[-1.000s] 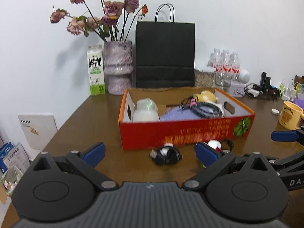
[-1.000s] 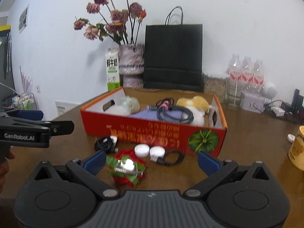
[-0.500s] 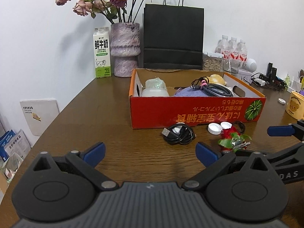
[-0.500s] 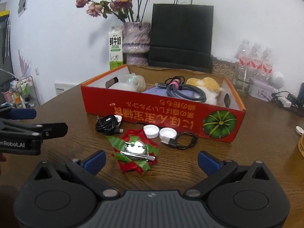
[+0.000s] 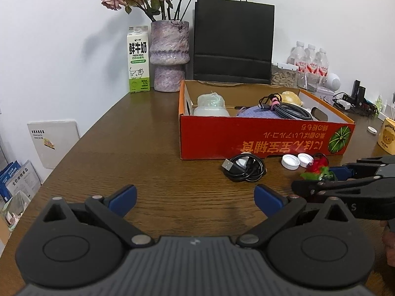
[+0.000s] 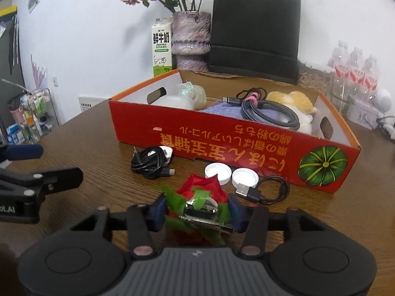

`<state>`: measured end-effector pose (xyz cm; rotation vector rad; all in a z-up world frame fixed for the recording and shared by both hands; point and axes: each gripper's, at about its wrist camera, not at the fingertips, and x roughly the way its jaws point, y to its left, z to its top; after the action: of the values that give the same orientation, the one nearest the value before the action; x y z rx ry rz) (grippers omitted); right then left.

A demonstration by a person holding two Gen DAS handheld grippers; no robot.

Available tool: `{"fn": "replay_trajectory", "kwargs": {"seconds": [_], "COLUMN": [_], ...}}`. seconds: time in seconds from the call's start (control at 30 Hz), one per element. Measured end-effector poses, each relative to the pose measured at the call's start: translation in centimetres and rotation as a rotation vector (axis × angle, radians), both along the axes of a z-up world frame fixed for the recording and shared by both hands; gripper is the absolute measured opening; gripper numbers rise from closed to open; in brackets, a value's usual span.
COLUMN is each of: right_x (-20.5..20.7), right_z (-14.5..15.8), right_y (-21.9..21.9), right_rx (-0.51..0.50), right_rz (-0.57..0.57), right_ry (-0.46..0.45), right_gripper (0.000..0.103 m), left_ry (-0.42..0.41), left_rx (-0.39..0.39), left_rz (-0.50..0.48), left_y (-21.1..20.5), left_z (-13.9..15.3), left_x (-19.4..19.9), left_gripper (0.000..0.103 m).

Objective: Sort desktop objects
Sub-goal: 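Grasp the red-and-green flower ornament with the right tool, then grasp the black coiled cable with the left tool while the right tool holds the ornament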

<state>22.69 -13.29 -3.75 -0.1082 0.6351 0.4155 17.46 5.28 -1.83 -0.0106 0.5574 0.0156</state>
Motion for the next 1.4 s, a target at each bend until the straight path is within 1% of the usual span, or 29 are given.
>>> {"fn": "replay_trajectory", "kwargs": {"seconds": [0.03,0.17,0.43,0.57,0.77,0.93,1.0,1.1,1.2,1.3,1.4], "right_x": [-0.1,-0.4,-0.3,0.3,1.3,1.8,1.9,1.9,1.9,1.8,1.9], "right_z": [0.1,0.4,1.7,2.8,4.1,3.6,3.2,2.8,2.5,2.3,1.9], "right_y": [-0.1,-0.5,-1.6,-2.8,-3.7,-3.7,-3.9,-4.2,-4.7,-4.8,-4.8], "right_rx": [0.007,0.031,0.049,0.042,0.014,0.024,0.029,0.044,0.067,0.078,0.073], "right_rz": [-0.002,0.002,-0.009,-0.037,-0.04,-0.039,-0.044,-0.047,-0.055,-0.058,-0.069], "right_ry": [-0.008,-0.035,-0.08,-0.114,-0.155,-0.154,-0.153,-0.145,-0.137,-0.131,-0.118], "right_gripper": [0.041,0.038,0.037,0.037,0.037,0.037,0.037,0.037,0.037,0.037,0.037], "left_ry": [0.002,0.01,0.02,0.039,0.035,0.053,0.053,0.064,0.074,0.093,0.108], "left_rx": [0.002,0.013,0.03,0.052,0.06,0.078,0.085,0.062,0.055,0.037,0.014], "left_rz": [-0.001,-0.009,-0.04,-0.061,-0.082,-0.097,-0.086,-0.072,-0.063,-0.06,-0.079], "left_y": [-0.1,-0.5,-2.0,-2.9,-4.4,-5.3,-5.6,-5.4,-5.2,-4.8,-4.7], "left_z": [0.0,-0.1,0.2,0.2,0.6,0.1,-0.3,-1.0,-1.6,-2.1,-2.3], "left_x": [0.1,0.4,1.4,2.5,4.8,7.0,7.8,8.6,9.0,9.3,9.4], "left_gripper": [0.103,0.103,0.103,0.103,0.103,0.103,0.103,0.102,0.1,0.093,0.08]}}
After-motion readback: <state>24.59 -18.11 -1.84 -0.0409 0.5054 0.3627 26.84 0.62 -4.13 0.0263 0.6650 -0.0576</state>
